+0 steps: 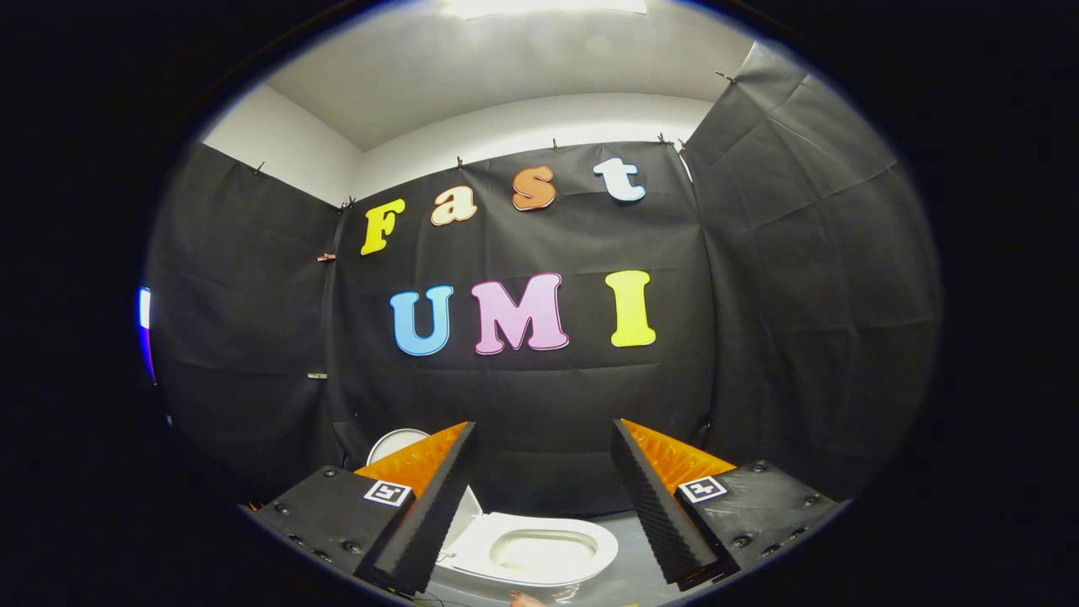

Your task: Open the toilet lid.

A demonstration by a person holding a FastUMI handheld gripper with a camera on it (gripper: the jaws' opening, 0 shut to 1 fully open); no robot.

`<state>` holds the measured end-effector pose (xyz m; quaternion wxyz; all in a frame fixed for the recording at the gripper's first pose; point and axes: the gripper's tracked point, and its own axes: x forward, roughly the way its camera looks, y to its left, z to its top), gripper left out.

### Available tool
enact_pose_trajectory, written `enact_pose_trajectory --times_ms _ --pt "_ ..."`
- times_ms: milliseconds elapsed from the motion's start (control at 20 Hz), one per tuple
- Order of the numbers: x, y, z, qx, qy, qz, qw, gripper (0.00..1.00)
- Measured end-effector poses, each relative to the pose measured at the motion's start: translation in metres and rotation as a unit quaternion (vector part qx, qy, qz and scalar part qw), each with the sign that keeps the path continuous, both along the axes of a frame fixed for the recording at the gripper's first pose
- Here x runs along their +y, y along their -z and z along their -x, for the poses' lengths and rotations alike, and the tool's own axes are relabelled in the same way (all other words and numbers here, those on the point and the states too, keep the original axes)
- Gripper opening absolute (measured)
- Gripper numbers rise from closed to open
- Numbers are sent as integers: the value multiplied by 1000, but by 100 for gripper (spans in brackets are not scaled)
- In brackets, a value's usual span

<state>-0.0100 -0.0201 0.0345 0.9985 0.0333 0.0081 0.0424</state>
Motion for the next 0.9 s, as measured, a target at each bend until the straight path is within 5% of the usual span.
enact_pose_trajectory --times_ms 900 --pt "1 4 -2 2 -2 -2 1000 99"
